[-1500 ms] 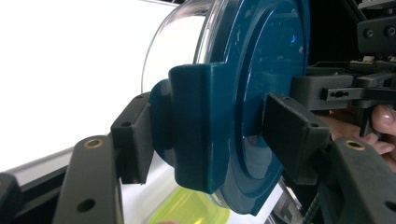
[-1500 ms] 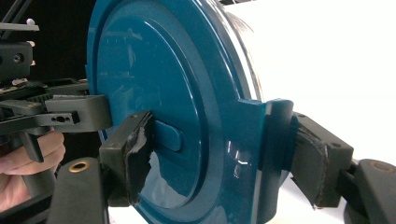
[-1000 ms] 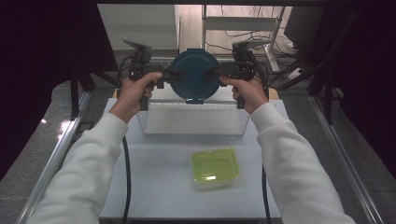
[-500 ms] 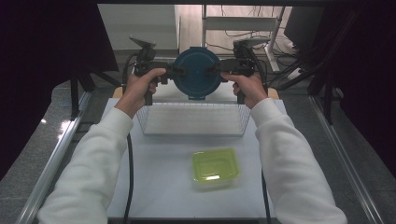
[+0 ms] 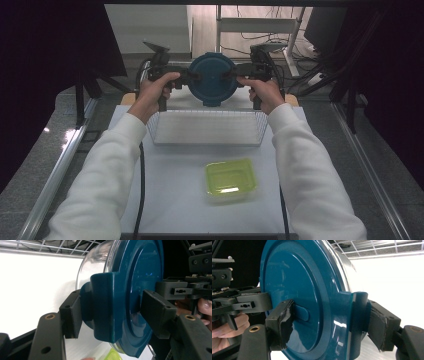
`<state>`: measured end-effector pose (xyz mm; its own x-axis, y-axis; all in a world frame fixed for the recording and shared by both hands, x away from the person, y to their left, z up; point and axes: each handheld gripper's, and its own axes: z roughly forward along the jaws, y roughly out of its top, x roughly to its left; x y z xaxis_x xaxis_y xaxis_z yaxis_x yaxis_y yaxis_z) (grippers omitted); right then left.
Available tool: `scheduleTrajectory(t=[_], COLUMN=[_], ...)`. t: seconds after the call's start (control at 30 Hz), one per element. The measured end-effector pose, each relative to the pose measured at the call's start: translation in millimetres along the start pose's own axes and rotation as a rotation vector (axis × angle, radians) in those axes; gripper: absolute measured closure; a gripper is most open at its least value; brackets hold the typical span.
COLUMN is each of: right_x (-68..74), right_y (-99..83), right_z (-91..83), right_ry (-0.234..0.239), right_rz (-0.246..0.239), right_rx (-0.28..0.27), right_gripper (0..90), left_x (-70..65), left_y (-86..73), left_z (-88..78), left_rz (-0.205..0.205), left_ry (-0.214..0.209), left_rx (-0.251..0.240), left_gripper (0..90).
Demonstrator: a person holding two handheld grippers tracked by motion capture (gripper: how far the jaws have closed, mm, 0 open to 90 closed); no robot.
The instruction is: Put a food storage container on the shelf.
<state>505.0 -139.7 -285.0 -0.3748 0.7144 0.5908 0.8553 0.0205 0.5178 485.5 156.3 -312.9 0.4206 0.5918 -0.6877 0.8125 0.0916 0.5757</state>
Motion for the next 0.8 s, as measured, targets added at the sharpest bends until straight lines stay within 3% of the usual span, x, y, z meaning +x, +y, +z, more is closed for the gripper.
scheduleTrajectory(t=[0.1,0.53,0.8], right_x=[-4.7,-22.0,-26.9], right_y=[4.0,10.8,10.6], right_z=[4.0,14.8,17.5], right_ry=[0.002,0.043,0.060], right_rz=[0.020,0.135,0.162], right_rx=[0.003,0.013,0.008], right_gripper=[28.4,27.7,27.2], left_x=[7.0,24.0,27.5], left_y=[3.0,8.0,7.2], left_z=[2.5,14.2,16.5], left_rz=[-0.037,-0.124,-0.128], left_ry=[-0.016,-0.043,-0.048], left_rx=[0.000,-0.012,-0.022], left_gripper=[37.3,33.8,32.1])
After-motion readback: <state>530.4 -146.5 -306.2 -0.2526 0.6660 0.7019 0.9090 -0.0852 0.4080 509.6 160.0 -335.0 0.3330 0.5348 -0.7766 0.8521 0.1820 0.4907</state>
